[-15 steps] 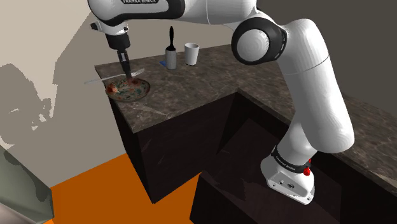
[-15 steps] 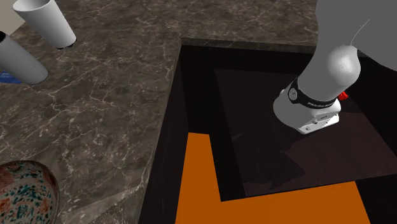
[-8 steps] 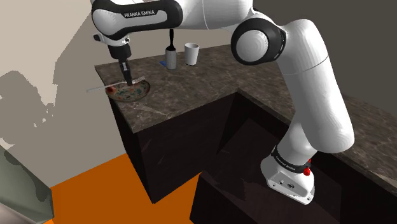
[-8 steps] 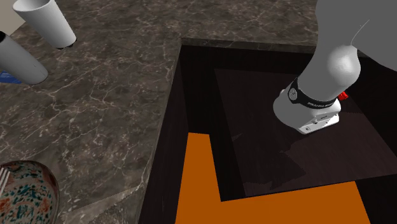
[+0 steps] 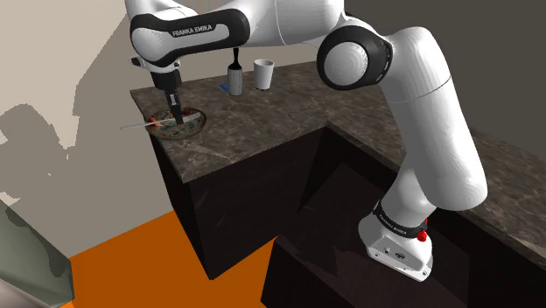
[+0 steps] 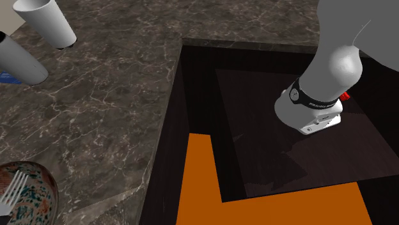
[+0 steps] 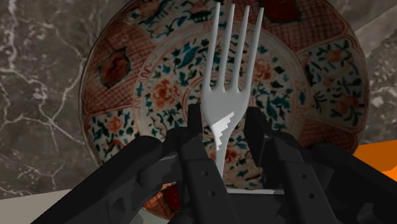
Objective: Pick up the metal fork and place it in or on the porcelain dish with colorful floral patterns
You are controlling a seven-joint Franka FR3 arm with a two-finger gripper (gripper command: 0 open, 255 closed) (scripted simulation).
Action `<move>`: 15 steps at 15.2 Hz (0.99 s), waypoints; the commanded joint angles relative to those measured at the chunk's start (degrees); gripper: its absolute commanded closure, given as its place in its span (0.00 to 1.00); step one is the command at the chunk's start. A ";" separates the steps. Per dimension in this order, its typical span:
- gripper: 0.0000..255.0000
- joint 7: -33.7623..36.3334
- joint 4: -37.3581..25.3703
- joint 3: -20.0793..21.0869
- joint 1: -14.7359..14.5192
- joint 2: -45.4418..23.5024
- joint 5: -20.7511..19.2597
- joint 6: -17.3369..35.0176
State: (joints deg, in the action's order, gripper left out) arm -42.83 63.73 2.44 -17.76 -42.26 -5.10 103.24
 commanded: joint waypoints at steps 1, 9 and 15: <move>1.00 0.01 0.00 -0.01 0.00 -0.03 -0.01 0.03; 0.00 0.01 0.00 -0.01 0.00 -0.03 -0.01 0.03; 0.00 -0.26 -8.53 0.02 -0.42 -0.76 0.08 -7.76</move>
State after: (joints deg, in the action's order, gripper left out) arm -43.18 55.39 2.45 -18.08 -43.19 -5.02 95.90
